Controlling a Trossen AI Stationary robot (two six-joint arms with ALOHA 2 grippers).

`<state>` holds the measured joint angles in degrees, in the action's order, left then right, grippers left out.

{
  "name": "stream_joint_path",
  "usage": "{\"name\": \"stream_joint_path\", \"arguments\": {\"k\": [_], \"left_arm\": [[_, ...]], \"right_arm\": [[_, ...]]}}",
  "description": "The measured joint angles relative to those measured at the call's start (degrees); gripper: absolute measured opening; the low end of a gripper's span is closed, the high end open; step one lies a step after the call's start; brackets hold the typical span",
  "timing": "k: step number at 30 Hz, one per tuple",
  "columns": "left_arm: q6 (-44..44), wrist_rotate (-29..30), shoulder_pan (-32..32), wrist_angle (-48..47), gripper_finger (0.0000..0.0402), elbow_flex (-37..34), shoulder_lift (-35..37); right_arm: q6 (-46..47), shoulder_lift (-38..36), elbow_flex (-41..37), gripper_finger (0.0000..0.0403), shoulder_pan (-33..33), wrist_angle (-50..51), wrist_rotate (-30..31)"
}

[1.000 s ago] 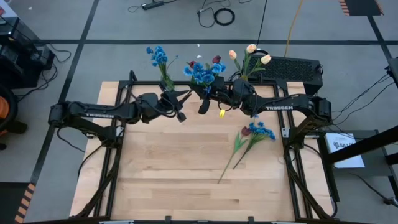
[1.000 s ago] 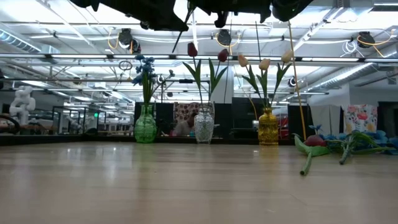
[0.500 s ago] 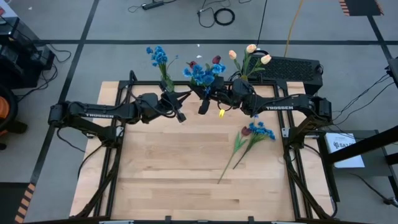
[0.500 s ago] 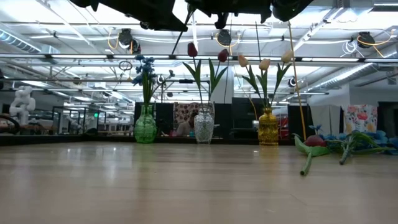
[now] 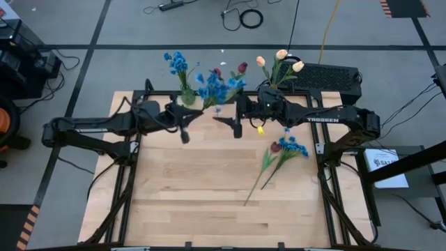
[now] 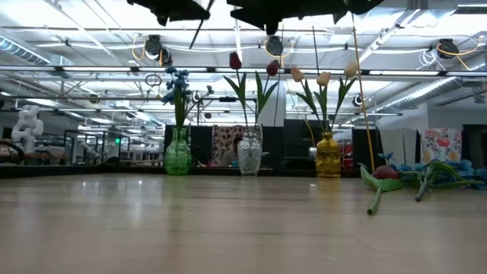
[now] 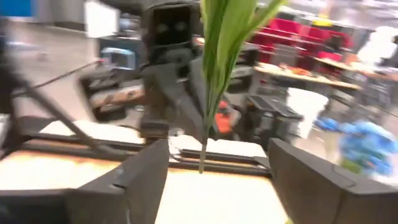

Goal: Sort flowers into vase by color
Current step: Put the left blue flowers into the green vase

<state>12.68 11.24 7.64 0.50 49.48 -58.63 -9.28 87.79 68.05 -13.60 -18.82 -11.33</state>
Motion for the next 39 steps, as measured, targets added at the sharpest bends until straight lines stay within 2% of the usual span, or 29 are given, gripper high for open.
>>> {"name": "stream_joint_path", "arguments": {"k": [3, 6, 10, 14, 24, 28, 33, 39], "left_arm": [[-0.4, -7.8, 0.3, -1.2, 0.0018, 0.0, 1.3], [-0.4, -12.7, 0.2, -0.8, 0.0017, 0.0, 1.4], [0.0, -17.1, 0.2, 1.2, 0.0017, 0.0, 0.7], [0.0, -17.9, 0.2, 2.1, 0.0017, 0.0, 0.2], [1.6, -19.2, 0.3, 2.2, 0.0017, -0.1, -2.0], [1.7, -18.9, 0.5, 4.0, 0.0017, -0.1, -2.9], [1.6, -18.7, 1.2, 4.0, 0.0017, -0.1, -3.3], [1.3, -18.7, 1.4, 3.7, 0.0017, -0.1, -3.3]], "right_arm": [[-0.1, 0.5, 0.0, 0.0277, -0.1, -3.0, -6.4], [2.7, 1.7, 0.0, 0.0278, -0.2, -8.9, -12.5], [7.6, 4.3, 0.0, 0.0279, -0.2, -17.2, -13.8], [9.1, 6.3, 0.0, 0.0279, -0.2, -21.0, -17.7], [9.9, 6.8, 0.0, 0.0279, 0.2, -25.7, -19.3], [9.8, 6.8, 0.0, 0.0276, 0.2, -26.0, -22.1], [9.4, 6.8, 0.0, 0.0242, 0.2, -25.8, -22.1], [9.5, 6.8, 0.0, 0.017, 0.2, -25.9, -21.8]]}}
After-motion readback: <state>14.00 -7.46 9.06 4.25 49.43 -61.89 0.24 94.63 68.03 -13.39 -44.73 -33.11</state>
